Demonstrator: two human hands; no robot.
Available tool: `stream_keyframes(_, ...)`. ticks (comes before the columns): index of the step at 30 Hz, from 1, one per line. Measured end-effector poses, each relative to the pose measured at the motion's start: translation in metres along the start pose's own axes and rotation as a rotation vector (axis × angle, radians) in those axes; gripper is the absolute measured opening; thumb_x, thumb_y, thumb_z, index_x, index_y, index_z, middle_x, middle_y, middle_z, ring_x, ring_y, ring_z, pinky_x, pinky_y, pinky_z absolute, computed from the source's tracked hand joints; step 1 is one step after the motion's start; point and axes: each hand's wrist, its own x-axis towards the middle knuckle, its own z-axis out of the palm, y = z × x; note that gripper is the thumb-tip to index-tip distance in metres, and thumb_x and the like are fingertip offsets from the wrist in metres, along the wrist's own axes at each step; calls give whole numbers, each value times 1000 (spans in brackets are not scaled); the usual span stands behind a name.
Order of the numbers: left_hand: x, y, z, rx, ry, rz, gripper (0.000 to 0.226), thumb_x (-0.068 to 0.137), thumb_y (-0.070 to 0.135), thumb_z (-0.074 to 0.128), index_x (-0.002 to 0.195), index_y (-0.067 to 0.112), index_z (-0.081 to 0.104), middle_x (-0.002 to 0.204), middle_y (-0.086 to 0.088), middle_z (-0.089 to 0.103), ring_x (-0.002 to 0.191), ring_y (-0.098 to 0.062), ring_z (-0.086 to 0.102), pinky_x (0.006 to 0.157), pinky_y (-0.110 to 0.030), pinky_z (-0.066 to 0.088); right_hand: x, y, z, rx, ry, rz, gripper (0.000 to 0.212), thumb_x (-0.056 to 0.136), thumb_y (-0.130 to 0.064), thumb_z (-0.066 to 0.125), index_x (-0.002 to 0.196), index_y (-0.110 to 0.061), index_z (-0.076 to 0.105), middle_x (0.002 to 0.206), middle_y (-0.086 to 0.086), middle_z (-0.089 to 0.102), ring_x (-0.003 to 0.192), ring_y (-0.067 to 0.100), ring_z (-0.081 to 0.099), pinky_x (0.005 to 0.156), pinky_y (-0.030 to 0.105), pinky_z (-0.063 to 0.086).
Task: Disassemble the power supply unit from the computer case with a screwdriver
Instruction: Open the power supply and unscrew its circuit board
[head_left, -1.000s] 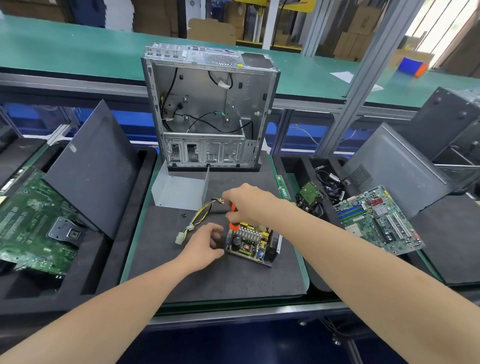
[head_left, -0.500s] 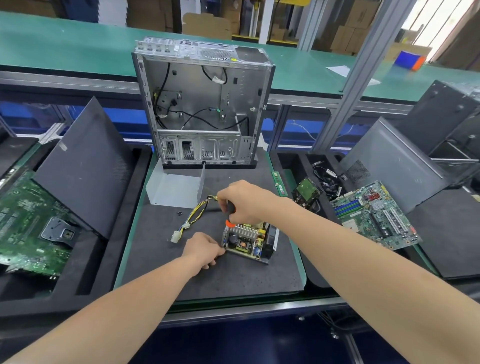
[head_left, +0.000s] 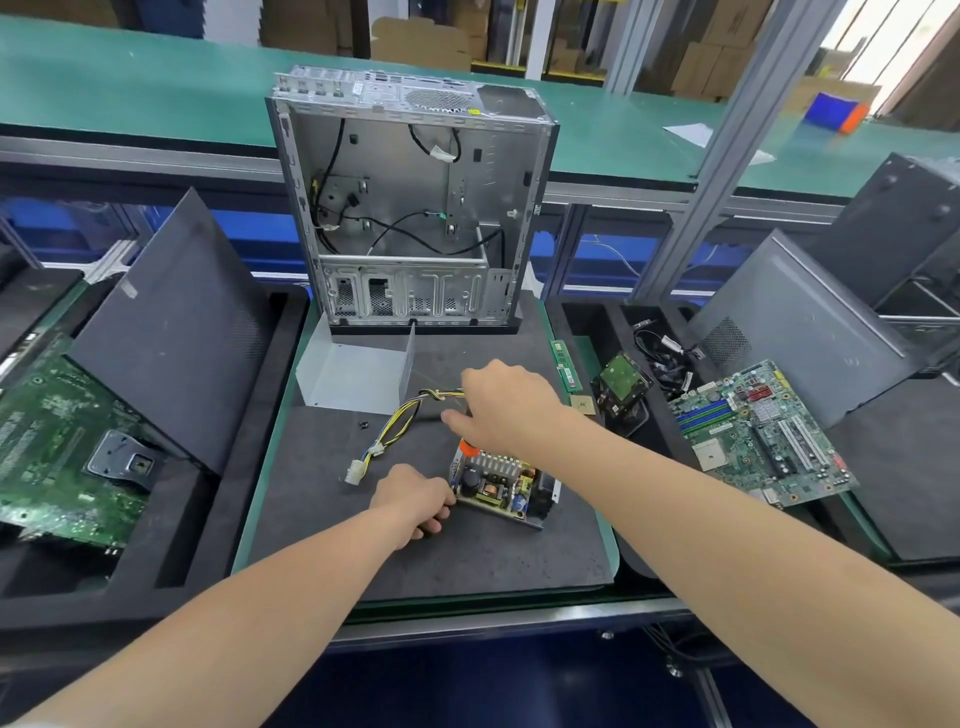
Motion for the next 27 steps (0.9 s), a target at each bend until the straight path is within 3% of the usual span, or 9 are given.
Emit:
stream_keyframes(5,-2,1,2,-1,8,-8,12,79,23,72,80,13,78,62,5,75,48,-12,69,49,-22,48,2,3,-4,97,-74,-134,21,93,-30,67,95,-15,52,85,4,55,82,35,61,57,33,42)
stream_keyframes(8,-4,1,2,-1,13,-7,12,78,23,72,79,13,78,62,5,75,49,-12,69,49,-22,48,3,9,-11,157,-163,-274,18,83,-15,75,93,-20,62,89,-3,64,85,23,62,66,35,53)
stream_keyframes(11,-5,2,2,-7,14,-14,11,79,22,72,79,13,77,63,4,75,50,-12,69,50,-23,48,5,9,-14,164,-199,-391,17,77,-7,76,87,-20,70,85,-8,69,77,10,59,70,29,52)
stream_keyframes(13,-5,3,1,-8,12,-13,10,79,22,72,80,13,78,63,4,76,51,-12,69,50,-23,48,2,7,-13,167,-195,-402,16,78,-10,75,91,-18,69,80,-10,65,73,5,55,68,28,49)
stream_keyframes(15,-6,3,1,-6,8,-12,10,79,22,72,81,14,78,64,4,76,51,-12,70,49,-23,48,-1,4,-10,115,-141,-334,22,82,-29,73,95,-17,61,75,-9,54,75,15,56,61,31,44)
stream_keyframes(17,-6,3,0,-8,7,-14,11,80,22,72,82,14,78,64,4,76,52,-12,70,50,-23,48,-2,1,-6,-75,-41,-170,42,88,-57,62,87,-17,53,71,-4,45,70,28,55,55,31,39)
stream_keyframes(19,-7,4,0,-11,11,-16,11,81,22,72,84,14,78,64,4,76,53,-12,71,51,-23,49,-1,-4,-7,-168,-10,-43,58,95,-69,48,73,-16,45,68,-1,45,65,28,52,55,32,40)
stream_keyframes(22,-7,3,0,-13,18,-16,10,82,22,72,83,14,79,64,4,76,53,-11,70,51,-24,49,3,-6,-7,-61,-80,-27,49,101,-56,53,81,-12,47,71,1,45,73,31,57,56,32,40)
stream_keyframes(27,-8,3,1,-29,21,-21,10,82,21,73,82,14,79,64,3,76,53,-11,69,51,-23,48,6,4,-16,33,-211,-278,25,90,-30,75,95,-18,54,79,-6,50,80,27,60,54,31,41)
